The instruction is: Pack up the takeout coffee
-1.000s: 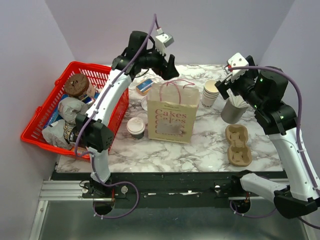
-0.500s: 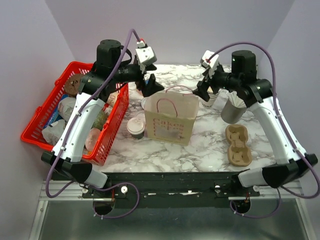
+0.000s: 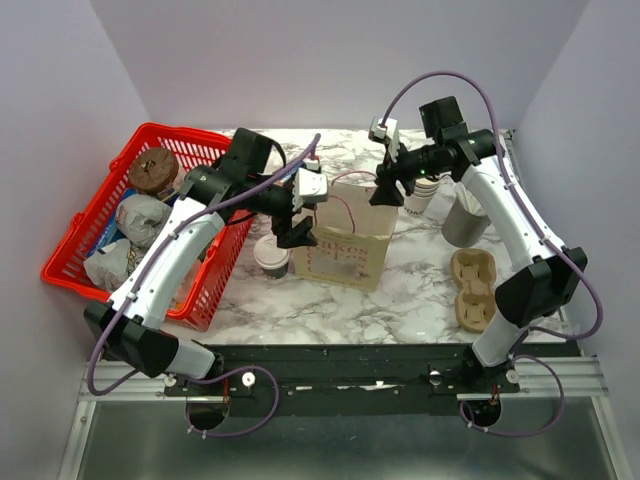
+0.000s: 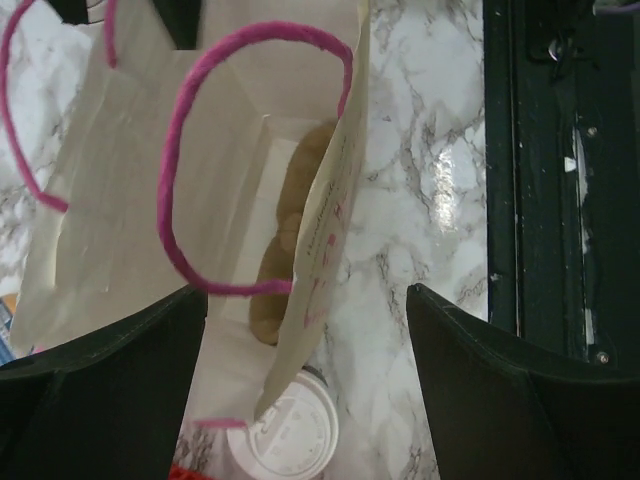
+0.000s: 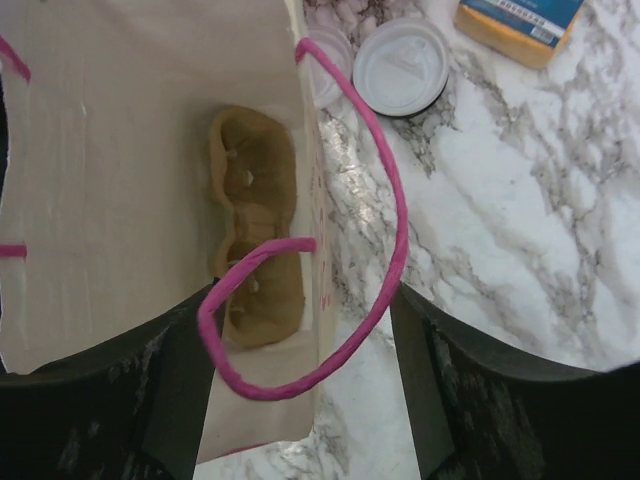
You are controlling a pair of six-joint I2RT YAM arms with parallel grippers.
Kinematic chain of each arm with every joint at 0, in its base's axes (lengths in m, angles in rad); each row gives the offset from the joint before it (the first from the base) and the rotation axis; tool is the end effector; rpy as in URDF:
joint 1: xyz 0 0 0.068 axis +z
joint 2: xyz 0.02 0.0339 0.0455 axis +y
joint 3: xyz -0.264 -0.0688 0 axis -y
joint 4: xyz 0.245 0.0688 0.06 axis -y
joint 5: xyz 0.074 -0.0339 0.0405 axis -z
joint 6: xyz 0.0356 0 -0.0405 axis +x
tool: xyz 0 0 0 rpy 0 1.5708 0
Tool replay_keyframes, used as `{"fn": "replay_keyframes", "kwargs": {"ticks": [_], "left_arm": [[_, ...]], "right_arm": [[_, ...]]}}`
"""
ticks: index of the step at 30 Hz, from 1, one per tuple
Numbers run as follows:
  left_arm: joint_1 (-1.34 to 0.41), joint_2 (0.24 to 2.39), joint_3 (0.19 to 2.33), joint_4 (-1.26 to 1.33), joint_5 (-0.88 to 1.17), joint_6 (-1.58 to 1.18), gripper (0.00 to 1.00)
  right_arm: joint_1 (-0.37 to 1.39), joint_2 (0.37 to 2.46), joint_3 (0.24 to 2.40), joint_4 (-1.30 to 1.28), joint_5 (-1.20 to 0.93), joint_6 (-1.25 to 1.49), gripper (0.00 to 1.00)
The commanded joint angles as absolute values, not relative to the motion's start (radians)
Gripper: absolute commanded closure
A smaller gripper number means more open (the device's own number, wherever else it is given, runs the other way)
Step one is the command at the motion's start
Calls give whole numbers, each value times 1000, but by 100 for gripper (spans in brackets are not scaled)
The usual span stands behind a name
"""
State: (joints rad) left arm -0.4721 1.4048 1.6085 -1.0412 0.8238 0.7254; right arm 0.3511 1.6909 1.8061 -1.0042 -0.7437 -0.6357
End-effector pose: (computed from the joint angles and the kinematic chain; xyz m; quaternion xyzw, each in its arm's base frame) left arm 0.2285 -0.1460 0.4092 0.6007 0.6258 -0.3293 0.3731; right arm 0.3215 0.1434 0.3856 -0.5229 0.7158 0.2948 0.3569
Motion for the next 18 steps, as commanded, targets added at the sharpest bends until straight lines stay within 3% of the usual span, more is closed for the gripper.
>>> {"fn": "replay_keyframes", "kwargs": {"ticks": [1, 3, 4, 6, 7, 18], "left_arm": [[-531, 1439, 1606, -1078, 831, 851, 27], [-541, 1451, 1618, -1065, 834, 839, 39], [-541, 1456, 1646, -1069, 833, 839, 61], [-545, 1479, 1683, -1100, 830, 857, 94], [-545, 1485, 1719, -1109, 827, 862, 100], [-543, 1506, 2097, -1081, 859, 703, 100]], "right_arm": [[347, 1738, 1896, -1129, -813, -707, 62], [347, 1717, 1908, -1135, -842, -704, 84], [348, 1701, 1908, -1126, -860, -695, 98], [348, 1660, 1908, -1079, -867, -648, 100], [347, 1651, 1913, -1068, -868, -635, 99], [348, 1605, 2209, -1019, -805, -493, 99]]}}
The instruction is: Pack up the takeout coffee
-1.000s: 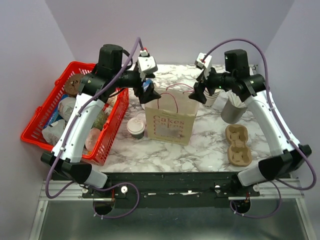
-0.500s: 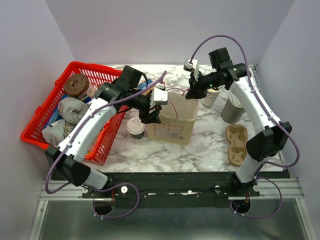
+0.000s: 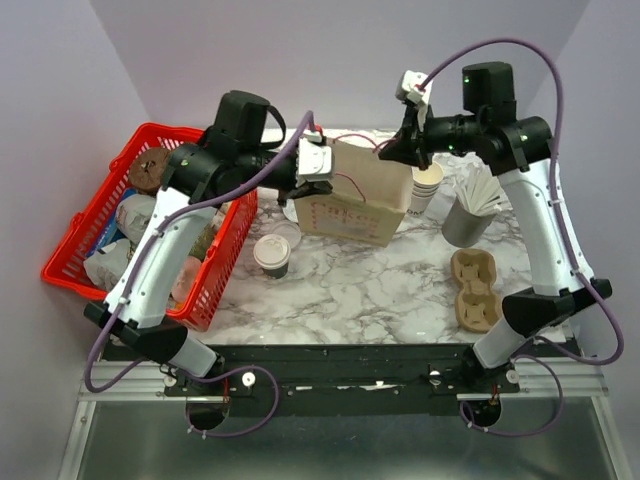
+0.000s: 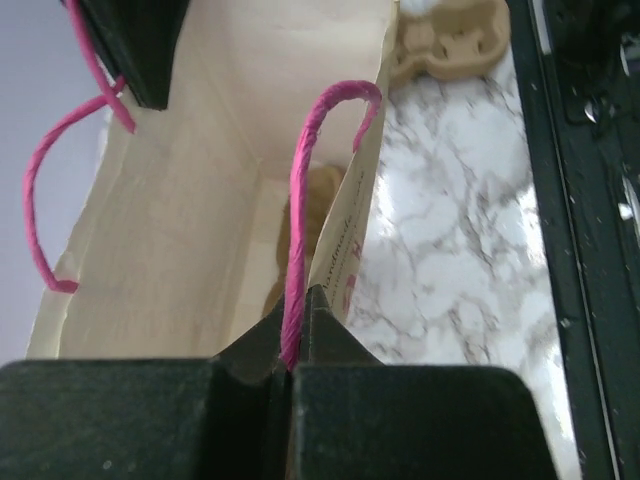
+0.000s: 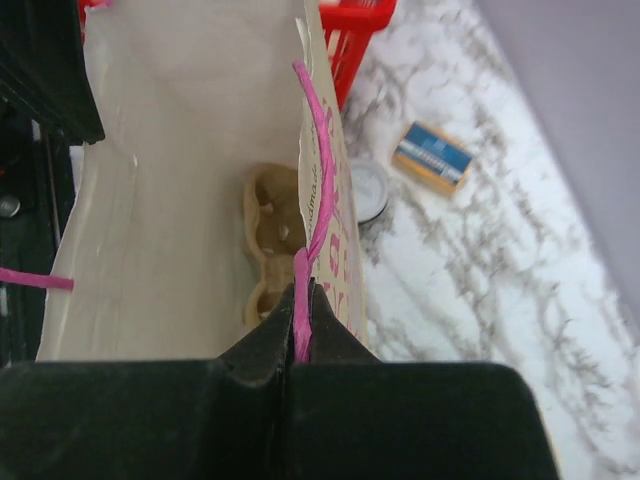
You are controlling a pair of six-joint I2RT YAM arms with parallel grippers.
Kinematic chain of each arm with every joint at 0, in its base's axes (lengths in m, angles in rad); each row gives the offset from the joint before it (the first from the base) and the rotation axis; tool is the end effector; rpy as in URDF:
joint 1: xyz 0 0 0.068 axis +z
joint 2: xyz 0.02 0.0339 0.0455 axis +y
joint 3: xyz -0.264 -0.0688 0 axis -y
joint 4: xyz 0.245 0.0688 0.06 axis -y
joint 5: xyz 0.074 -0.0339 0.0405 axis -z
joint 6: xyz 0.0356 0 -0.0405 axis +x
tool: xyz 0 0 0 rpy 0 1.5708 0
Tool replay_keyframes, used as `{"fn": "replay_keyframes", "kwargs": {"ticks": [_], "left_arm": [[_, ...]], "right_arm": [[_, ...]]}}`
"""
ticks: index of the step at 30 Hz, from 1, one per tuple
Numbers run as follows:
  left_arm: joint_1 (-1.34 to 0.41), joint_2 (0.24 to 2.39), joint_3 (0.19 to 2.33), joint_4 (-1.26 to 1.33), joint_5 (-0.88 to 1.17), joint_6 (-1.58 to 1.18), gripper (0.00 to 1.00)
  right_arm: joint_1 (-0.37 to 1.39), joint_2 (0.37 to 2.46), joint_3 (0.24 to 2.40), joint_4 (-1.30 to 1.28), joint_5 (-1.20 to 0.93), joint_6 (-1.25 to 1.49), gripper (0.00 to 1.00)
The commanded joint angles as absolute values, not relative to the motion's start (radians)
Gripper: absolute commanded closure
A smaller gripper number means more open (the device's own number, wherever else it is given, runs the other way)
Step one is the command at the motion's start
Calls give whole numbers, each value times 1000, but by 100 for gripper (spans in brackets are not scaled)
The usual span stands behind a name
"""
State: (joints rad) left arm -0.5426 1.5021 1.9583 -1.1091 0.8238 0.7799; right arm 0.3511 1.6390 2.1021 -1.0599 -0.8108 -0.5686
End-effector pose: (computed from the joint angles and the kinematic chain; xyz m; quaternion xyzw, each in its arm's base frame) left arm 0.2206 -0.1635 0.4790 0.6445 0.5395 -0.3083 0.4456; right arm 0.2840 0.1315 0.4846 -0.5258 0.6458 0.2998 0.4653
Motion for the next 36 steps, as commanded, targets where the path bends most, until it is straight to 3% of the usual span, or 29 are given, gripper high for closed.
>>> {"fn": "replay_keyframes", "kwargs": {"ticks": [1, 11, 16, 17, 18, 19, 20, 21, 22, 25, 30, 36], "left_arm": [[-543, 1509, 2146, -1077, 861, 690, 100], [-543, 1499, 2168, -994, 868, 601, 100], [-543, 1499, 2018, -951, 880, 589, 100], [-542, 1496, 1964, -919, 882, 554, 90], [-543, 1494, 1898, -838, 876, 537, 70], [-543, 1499, 1765, -790, 861, 525, 36], [-532, 1500, 1702, -735, 847, 458, 26], [-523, 1499, 1657, -648, 863, 427, 2], [-512, 1496, 1642, -625, 876, 401, 1], [-505, 1428, 1695, -545, 813, 325, 2], [-505, 1298, 1661, -510, 749, 397, 2], [-503, 1240, 1595, -494, 640, 414, 2]], "right_arm": [[348, 1606, 2250, -1016, -789, -482, 99], [348, 1575, 2263, -1009, -730, -434, 100], [348, 1545, 2035, -990, -698, -460, 99], [348, 1540, 1961, -945, -687, -465, 99], [347, 1539, 1892, -916, -669, -465, 93], [347, 1545, 1770, -885, -622, -463, 53], [347, 1592, 1757, -893, -603, -465, 33], [344, 1621, 1773, -922, -592, -442, 5], [338, 1638, 1849, -948, -601, -424, 0], [324, 1548, 1893, -899, -611, -411, 0], [324, 1422, 1786, -772, -678, -413, 0], [324, 1470, 1710, -796, -787, -417, 0]]}}
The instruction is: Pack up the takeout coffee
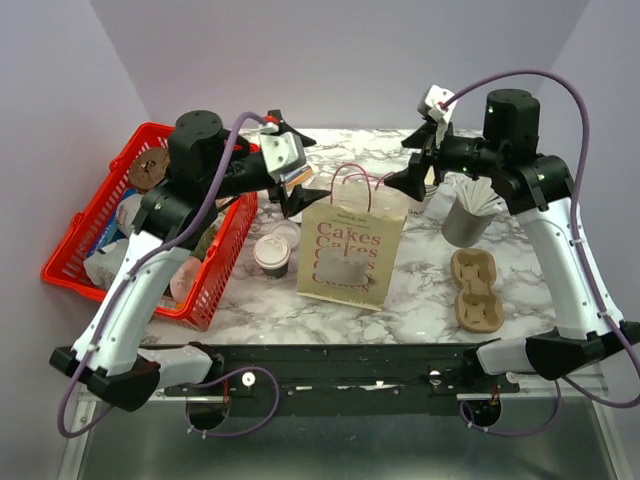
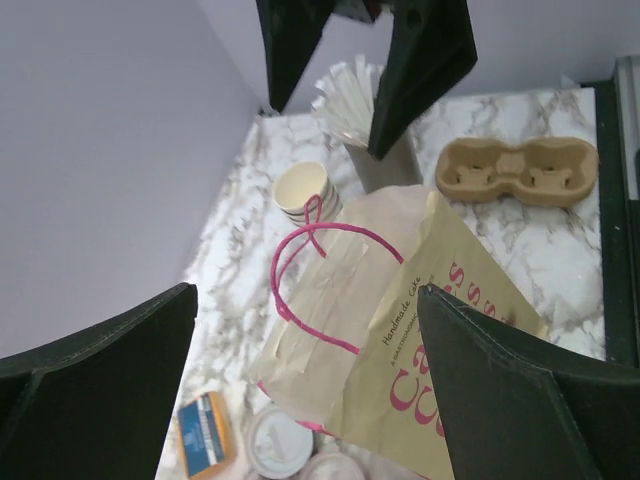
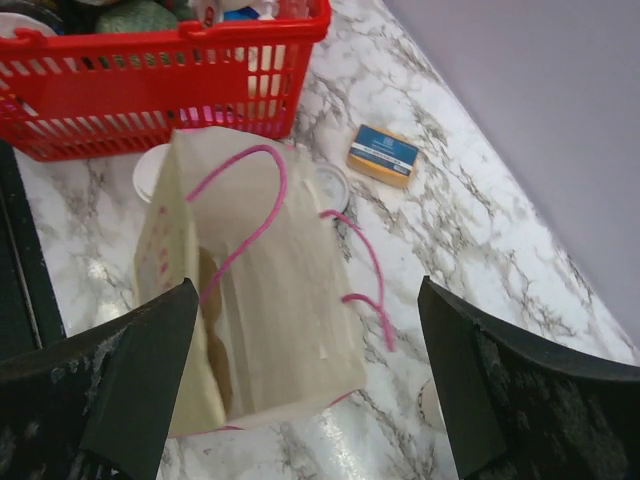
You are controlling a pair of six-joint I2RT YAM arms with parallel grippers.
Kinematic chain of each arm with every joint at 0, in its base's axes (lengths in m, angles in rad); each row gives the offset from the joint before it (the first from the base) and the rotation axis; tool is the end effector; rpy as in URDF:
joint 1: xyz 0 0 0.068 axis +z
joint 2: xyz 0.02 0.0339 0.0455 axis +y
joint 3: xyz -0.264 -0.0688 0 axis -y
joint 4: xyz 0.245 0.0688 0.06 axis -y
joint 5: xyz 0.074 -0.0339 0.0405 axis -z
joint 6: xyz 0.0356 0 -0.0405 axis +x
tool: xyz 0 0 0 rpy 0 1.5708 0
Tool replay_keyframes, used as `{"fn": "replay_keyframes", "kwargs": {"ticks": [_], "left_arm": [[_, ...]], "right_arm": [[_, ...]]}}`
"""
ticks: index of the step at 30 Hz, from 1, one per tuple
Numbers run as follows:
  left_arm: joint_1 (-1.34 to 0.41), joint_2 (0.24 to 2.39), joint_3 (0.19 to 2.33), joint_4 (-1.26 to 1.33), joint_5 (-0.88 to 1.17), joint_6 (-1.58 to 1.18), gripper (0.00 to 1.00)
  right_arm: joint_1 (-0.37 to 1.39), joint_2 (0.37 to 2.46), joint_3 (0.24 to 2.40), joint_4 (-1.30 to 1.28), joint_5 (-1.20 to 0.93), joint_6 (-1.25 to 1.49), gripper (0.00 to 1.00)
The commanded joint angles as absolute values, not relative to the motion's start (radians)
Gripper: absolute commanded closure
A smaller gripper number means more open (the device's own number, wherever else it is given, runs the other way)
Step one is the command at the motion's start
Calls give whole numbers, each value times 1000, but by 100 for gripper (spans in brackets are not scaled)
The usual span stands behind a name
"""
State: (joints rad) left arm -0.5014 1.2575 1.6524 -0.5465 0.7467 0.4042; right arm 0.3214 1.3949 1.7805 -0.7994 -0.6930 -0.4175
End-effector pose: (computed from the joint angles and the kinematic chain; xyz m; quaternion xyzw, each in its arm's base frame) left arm 0.1994 -0.1369 0.4992 0.5227 0.5312 -0.3058 0.5925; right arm 0.2500 0.1072 0.4804 -0.4575 0.6673 0.2593 0.5273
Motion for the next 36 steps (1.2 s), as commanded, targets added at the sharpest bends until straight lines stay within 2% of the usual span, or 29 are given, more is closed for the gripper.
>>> {"fn": "replay_keyframes", "kwargs": {"ticks": [1, 6, 11, 14, 18, 19, 27, 36], "left_arm": [[-500, 1238, 1579, -485, 615, 408, 2], [-468, 1216, 1529, -401, 514, 301, 2], [-456, 1195, 1456, -368, 538, 262, 2], [-456, 1177, 1440, -374, 526, 245, 2], [-451, 1154, 1445, -403, 488, 278, 2], [-445, 1152, 1443, -405, 483, 282, 2], [-434, 1184, 1439, -374, 428, 291, 2], [-433, 1201, 1411, -359, 454, 255, 2]], "right_arm": [[324, 1483, 1695, -799, -788, -422, 0], [325, 1532, 1675, -815, -723, -460, 0], [328, 1568, 1657, -827, -679, -509, 0], [406, 1484, 1600, -850, -649, -532, 0], [616, 1258, 1407, -839, -571, -586, 0], [618, 1211, 1391, -825, -558, -563, 0], [545, 1207, 1417, -807, -572, -601, 0], [517, 1319, 1482, -781, -606, -526, 0]]}}
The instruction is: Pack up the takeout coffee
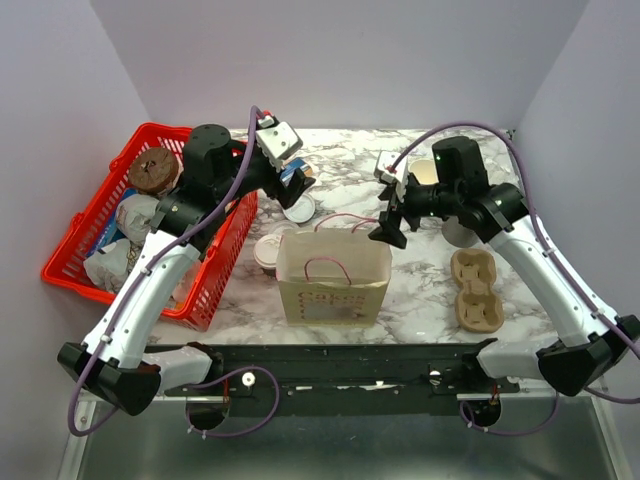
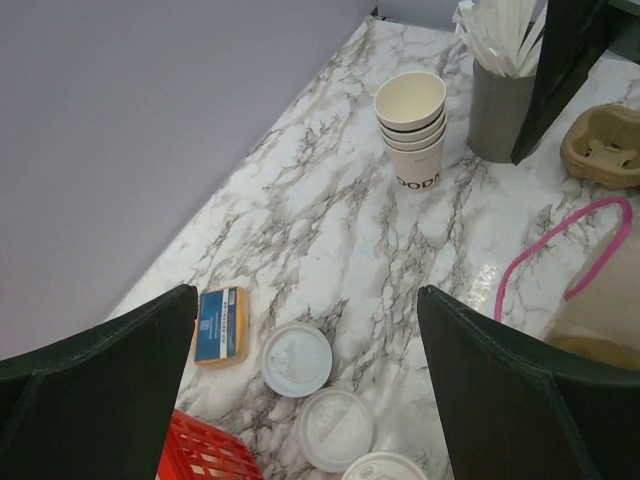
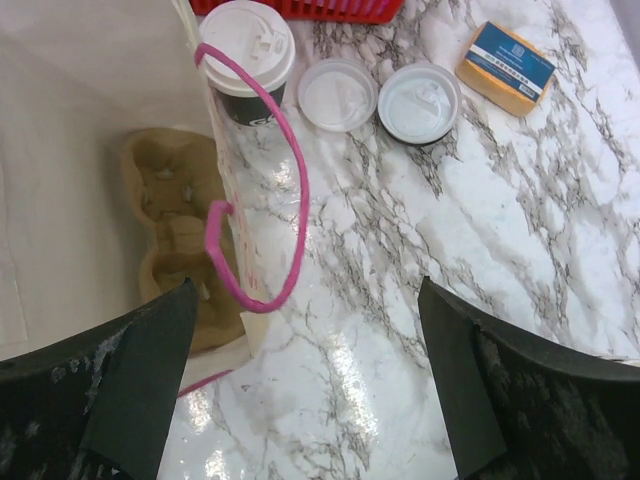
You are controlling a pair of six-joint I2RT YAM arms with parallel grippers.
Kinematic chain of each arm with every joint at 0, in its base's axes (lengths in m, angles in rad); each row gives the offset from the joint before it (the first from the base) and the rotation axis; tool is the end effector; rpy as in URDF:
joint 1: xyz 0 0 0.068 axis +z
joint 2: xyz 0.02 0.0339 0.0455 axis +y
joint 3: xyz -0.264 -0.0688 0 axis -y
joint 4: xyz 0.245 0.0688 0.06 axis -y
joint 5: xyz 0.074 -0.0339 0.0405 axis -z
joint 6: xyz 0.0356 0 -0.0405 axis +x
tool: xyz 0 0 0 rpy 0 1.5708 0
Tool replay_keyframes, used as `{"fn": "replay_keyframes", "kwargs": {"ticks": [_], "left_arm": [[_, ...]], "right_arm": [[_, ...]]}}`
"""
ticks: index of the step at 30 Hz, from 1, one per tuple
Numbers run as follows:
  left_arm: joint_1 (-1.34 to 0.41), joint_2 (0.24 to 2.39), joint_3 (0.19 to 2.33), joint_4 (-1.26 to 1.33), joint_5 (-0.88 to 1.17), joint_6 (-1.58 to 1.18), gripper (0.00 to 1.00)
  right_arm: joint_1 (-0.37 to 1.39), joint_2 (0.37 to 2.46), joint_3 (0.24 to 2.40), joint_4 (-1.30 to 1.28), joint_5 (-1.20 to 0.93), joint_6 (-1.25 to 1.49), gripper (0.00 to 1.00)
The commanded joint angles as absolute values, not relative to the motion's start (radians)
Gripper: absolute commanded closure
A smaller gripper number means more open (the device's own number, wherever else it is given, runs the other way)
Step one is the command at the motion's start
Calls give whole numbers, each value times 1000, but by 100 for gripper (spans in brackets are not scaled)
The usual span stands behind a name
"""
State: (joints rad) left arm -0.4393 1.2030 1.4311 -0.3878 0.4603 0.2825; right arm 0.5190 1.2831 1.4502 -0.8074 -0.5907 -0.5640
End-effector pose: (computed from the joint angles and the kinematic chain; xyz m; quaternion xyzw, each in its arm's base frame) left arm 0.2238 -0.1226 0.4569 0.4001 0.6412 -0.2226 0.6158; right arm 0.2157 0.1461 0.4047 -0.5526 0.6654 0.2504 0.4350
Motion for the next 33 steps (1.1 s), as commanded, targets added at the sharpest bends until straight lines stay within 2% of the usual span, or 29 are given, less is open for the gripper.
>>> {"fn": "replay_keyframes", "kwargs": {"ticks": [1, 7, 10, 11, 13, 14, 16, 17, 19, 24, 29, 33], "left_arm": [[-433, 1200, 1407, -360, 463, 252, 2], [-429, 1189, 1396, -371, 462, 259, 2], [-430, 1187, 1387, -370, 460, 261, 2], [-428, 1187, 1385, -370, 460, 261, 2], [-428, 1189, 1387, -382, 465, 270, 2], [-428, 1189, 1390, -388, 466, 276, 2], [-428, 1189, 1390, -400, 465, 296, 2], [-428, 1189, 1387, -400, 462, 301, 2], [-428, 1190, 1387, -406, 460, 310, 2], [-428, 1192, 1378, -407, 462, 324, 2], [-428, 1198, 1341, -384, 465, 327, 2], [-428, 1197, 1327, -387, 469, 331, 2]], "right_arm": [[517, 1336, 1483, -782, -609, -535, 0], [518, 1417, 1520, -882, -713, -638, 2], [517, 1459, 1519, -885, -738, -637, 19], [518, 1476, 1537, -900, -747, -641, 31], [517, 1485, 1566, -931, -756, -673, 40], [517, 1494, 1609, -989, -762, -693, 53], [517, 1502, 1644, -1034, -756, -745, 72], [518, 1490, 1647, -1023, -726, -749, 88], [518, 1434, 1646, -1008, -692, -782, 99], [518, 1293, 1596, -892, -557, -837, 100], [529, 1094, 1304, -711, -503, -936, 99], [555, 988, 1143, -670, -466, -1012, 99]]}}
